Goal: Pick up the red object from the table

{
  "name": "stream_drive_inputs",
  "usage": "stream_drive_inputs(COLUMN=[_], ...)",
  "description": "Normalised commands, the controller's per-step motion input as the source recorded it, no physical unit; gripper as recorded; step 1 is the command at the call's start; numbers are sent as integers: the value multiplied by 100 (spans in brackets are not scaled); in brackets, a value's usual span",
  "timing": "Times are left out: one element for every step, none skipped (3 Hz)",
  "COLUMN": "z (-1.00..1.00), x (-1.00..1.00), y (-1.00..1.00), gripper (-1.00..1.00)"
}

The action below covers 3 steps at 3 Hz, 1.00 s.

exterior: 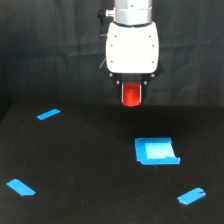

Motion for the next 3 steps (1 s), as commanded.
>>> stream_drive_inputs(z=[1, 4, 8], x=[-1, -6, -3], y=[-10, 3, -14], gripper=[-100, -92, -86])
